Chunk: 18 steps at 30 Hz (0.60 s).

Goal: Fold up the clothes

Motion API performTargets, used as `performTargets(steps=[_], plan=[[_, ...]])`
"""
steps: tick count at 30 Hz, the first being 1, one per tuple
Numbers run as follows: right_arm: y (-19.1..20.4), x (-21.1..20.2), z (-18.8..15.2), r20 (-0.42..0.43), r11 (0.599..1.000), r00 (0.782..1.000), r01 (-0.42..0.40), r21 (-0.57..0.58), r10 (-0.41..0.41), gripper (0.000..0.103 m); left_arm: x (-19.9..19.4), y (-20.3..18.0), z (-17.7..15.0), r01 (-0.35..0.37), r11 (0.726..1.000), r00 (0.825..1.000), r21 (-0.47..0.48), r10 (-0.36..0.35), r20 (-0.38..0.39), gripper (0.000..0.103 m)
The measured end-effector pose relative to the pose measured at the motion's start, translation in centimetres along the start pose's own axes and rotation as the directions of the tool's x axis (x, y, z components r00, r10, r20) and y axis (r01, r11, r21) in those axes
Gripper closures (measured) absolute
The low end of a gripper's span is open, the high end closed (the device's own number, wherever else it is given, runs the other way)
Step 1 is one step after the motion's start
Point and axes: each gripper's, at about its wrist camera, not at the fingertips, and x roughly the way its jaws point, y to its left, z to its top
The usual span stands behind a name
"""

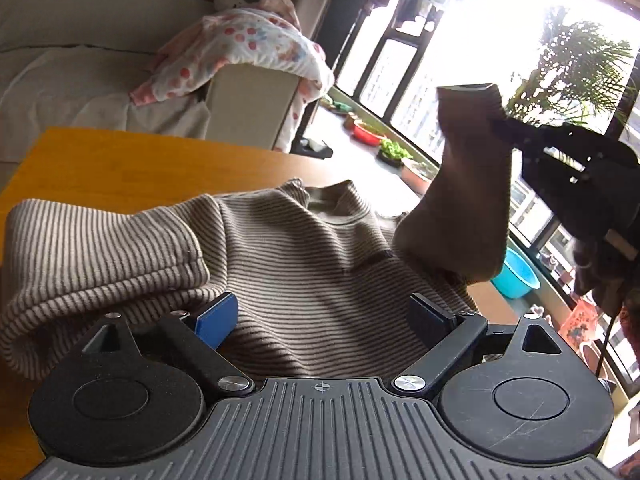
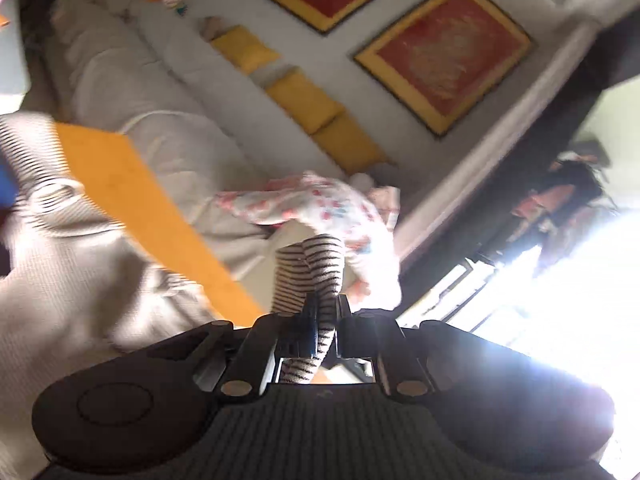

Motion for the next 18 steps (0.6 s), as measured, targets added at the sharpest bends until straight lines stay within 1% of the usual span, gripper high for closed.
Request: performTargets(steps=[2, 5, 7, 9, 10, 11, 13, 15, 18], plan=[[-3.1, -0.1, -0.9, -0.010, 0.997, 0.998, 0.062, 0.040, -0.061, 0.096, 1.4, 0.2, 0.1, -0.017, 1.000, 1.000, 0.007, 0.017, -0.021, 0.008], [-7.8, -0.4, -2.2, -0.029, 0.983, 0.988, 0.153, 0.098, -0.151, 0.096, 3.4, 0.8, 0.3, -0.074, 0.997, 0.996, 0.033, 0.076, -0.042, 0.008], [-7.9, -0.3, -3.5, -0.056, 0.985, 0.992, 0.122, 0.121, -0.116, 0.096, 4.0, 0.7, 0.5, -0.113, 0.991, 0.993, 0.068, 0.115, -0.033, 0.009], [-6.3, -0.4, -4.9, -0.089, 0.989, 0.996, 0.026, 0.144, -0.014, 0.096, 4.3, 0.9, 0.8, -0.155, 0.984, 0.987, 0.086, 0.158, -0.032, 0.011], [-4.8, -0.4, -5.7, -0.112, 0.988, 0.992, -0.035, 0.151, 0.052, 0.096, 4.3, 1.1, 0.9, -0.166, 0.983, 0.985, 0.083, 0.169, -0.031, 0.012], [-3.3, -0.4, -6.5, -0.135, 0.982, 0.984, -0.097, 0.159, 0.119, 0.096, 4.2, 1.3, 1.1, -0.171, 0.982, 0.984, 0.076, 0.174, -0.033, 0.012], [0.0, -0.6, -7.9, -0.168, 0.966, 0.959, -0.203, 0.161, 0.229, 0.095, 4.1, 1.8, 1.4, -0.179, 0.982, 0.983, 0.064, 0.182, -0.037, 0.013], [2.5, -0.9, -8.7, -0.190, 0.950, 0.935, -0.272, 0.156, 0.299, 0.095, 4.0, 2.2, 1.7, -0.197, 0.979, 0.979, 0.058, 0.199, -0.038, 0.013], [4.6, 0.1, -9.1, -0.215, 0.940, 0.917, -0.315, 0.131, 0.337, 0.095, 4.0, 3.2, 2.2, -0.215, 0.976, 0.976, 0.035, 0.216, -0.022, 0.013]])
